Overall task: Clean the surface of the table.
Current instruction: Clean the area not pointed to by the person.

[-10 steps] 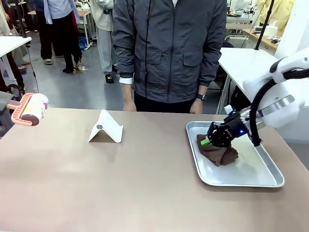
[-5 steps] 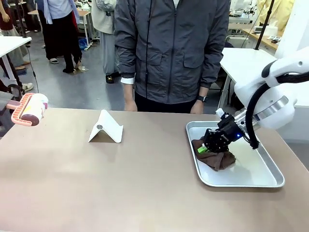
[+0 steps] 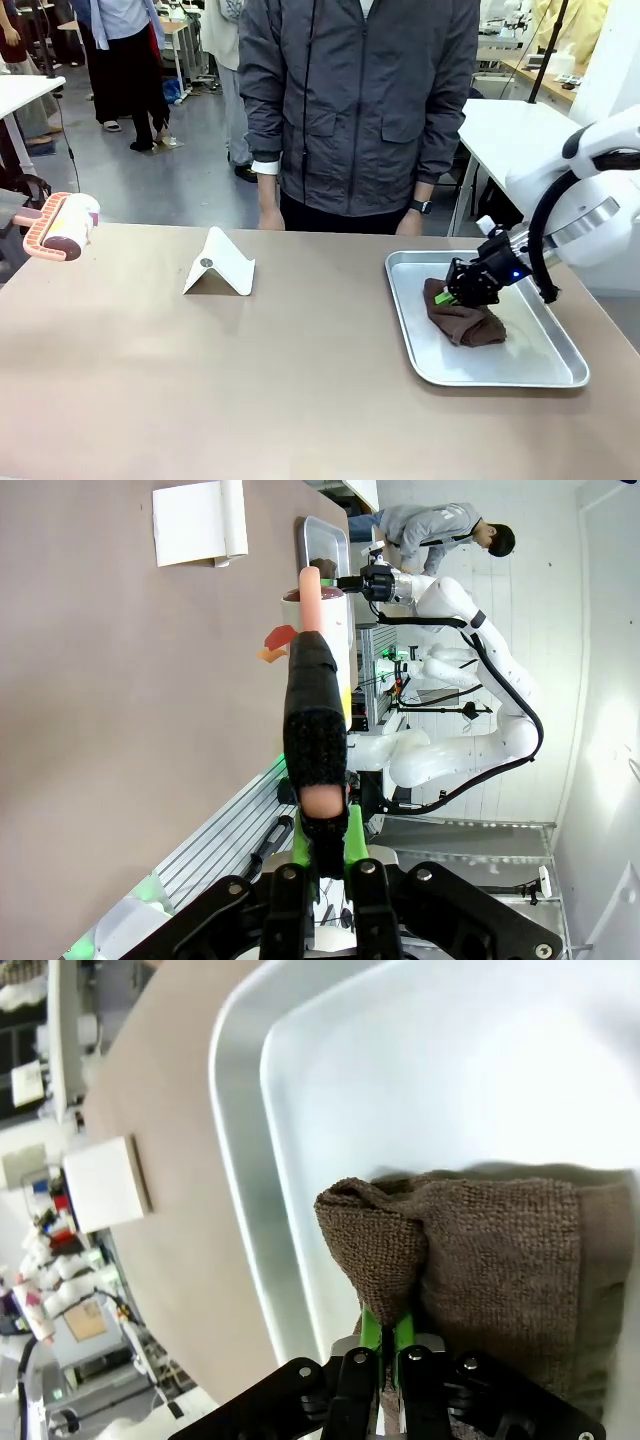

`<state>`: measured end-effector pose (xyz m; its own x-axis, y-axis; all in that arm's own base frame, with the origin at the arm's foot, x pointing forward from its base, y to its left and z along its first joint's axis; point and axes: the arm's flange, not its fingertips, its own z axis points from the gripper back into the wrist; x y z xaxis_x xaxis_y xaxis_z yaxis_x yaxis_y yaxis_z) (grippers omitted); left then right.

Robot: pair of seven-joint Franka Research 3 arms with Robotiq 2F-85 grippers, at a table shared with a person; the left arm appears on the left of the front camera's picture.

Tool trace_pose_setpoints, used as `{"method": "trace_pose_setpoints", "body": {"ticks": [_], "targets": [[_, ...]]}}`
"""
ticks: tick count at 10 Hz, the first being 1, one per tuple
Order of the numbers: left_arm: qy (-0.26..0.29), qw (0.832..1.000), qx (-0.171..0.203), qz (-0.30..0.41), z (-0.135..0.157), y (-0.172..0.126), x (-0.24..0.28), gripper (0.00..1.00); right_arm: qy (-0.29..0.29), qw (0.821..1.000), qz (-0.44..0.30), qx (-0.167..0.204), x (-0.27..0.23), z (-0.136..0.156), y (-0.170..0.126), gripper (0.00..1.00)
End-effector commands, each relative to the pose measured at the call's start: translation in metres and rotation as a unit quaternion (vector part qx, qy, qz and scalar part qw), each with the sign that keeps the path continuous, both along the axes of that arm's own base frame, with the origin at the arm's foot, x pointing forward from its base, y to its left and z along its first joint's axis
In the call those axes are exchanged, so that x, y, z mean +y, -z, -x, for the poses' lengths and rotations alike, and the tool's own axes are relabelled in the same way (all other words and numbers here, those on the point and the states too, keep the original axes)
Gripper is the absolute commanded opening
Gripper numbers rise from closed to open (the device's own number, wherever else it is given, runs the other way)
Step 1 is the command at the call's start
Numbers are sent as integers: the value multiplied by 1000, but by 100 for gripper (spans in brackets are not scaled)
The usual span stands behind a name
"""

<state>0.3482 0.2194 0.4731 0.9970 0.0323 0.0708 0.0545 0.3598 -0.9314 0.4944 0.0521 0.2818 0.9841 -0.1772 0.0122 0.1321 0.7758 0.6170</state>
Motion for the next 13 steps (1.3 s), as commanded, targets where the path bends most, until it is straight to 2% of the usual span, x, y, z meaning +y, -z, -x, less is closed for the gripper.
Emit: {"method": "trace_pose_setpoints", "body": {"ticks": [1,4,6,13], "targets": [[-3,1000,4,4,1,-5,-2,14,52,999,8,-6,-20,-3,1,4],[-3,1000,4,4,1,-5,-2,14,110,994,-3,-16,-60,1,-6,4],[-3,1000,4,4,1,-5,-2,14,121,992,-12,-21,-67,3,-8,4],[-3,1000,4,4,1,-5,-2,14,62,997,-28,-22,-24,-5,-8,4]]}}
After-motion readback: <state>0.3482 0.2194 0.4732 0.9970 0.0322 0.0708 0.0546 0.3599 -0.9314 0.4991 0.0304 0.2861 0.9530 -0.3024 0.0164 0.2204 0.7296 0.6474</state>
